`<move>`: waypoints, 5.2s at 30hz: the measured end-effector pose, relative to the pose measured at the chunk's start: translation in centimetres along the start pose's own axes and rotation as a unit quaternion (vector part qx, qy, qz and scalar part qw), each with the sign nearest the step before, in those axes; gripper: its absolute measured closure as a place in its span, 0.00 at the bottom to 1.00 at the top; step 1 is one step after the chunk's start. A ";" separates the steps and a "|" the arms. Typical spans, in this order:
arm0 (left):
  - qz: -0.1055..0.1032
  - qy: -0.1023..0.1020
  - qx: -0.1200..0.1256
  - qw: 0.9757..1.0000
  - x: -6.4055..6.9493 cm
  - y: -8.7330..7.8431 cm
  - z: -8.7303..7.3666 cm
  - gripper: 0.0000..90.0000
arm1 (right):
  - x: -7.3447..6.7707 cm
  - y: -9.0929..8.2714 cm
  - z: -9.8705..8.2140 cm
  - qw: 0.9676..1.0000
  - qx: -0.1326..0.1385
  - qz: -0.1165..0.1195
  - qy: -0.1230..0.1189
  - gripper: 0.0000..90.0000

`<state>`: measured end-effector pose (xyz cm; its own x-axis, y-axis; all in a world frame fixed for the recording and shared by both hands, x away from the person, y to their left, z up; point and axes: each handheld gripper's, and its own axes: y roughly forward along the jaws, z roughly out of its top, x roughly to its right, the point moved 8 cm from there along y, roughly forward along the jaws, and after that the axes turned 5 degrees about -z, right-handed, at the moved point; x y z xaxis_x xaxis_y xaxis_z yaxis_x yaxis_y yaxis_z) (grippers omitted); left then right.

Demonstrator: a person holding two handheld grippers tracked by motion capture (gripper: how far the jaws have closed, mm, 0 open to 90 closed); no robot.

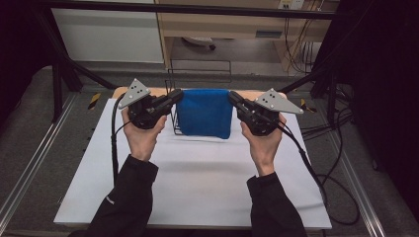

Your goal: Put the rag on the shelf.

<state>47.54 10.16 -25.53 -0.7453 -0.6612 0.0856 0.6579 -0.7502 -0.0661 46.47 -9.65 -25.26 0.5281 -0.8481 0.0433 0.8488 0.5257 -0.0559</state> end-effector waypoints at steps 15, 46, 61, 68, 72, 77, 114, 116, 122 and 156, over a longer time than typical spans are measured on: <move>0.013 0.008 0.028 0.999 -1.1 0.1 3.1 0.96 | 0.1 1.4 3.4 0.999 0.031 -0.009 -0.004 0.97; 0.036 0.023 0.067 0.997 -3.1 0.8 8.7 0.96 | 0.6 3.9 8.9 0.997 0.067 -0.023 -0.027 0.97; 0.042 0.036 0.070 0.996 -4.0 2.5 11.2 0.96 | 2.2 5.2 10.8 0.996 0.075 -0.030 -0.025 0.97; 0.050 0.040 0.068 0.996 -4.9 3.5 11.6 0.96 | 2.9 6.2 11.2 0.996 0.078 -0.035 -0.022 0.97; 0.052 0.037 0.072 0.995 -5.6 4.0 11.9 0.96 | 3.3 6.9 11.3 0.996 0.076 -0.036 -0.023 0.97; 0.058 0.041 0.072 0.995 -6.2 4.6 12.3 0.96 | 3.7 7.6 11.4 0.996 0.078 -0.040 -0.022 0.97; 0.046 0.058 0.028 0.997 -7.8 5.2 6.2 0.96 | 4.0 9.5 5.7 1.000 0.003 -0.019 -0.025 0.96; 0.045 0.060 0.024 0.997 -7.7 5.1 6.0 0.96 | 3.9 9.3 5.5 1.000 -0.001 -0.017 -0.026 0.96; 0.043 0.063 0.016 0.997 -7.5 4.8 5.2 0.96 | 3.8 8.8 5.1 0.999 -0.013 -0.009 -0.031 0.96; 0.007 0.028 -0.076 0.997 -5.9 3.5 1.8 0.92 | 2.6 6.5 1.7 0.994 -0.091 0.036 -0.040 0.96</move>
<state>54.41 11.43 -24.49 -0.7438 -0.6678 0.0289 0.6475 -0.7306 -0.2167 53.43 -8.33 -23.77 0.5941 -0.7967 0.1111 0.7939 0.5585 -0.2406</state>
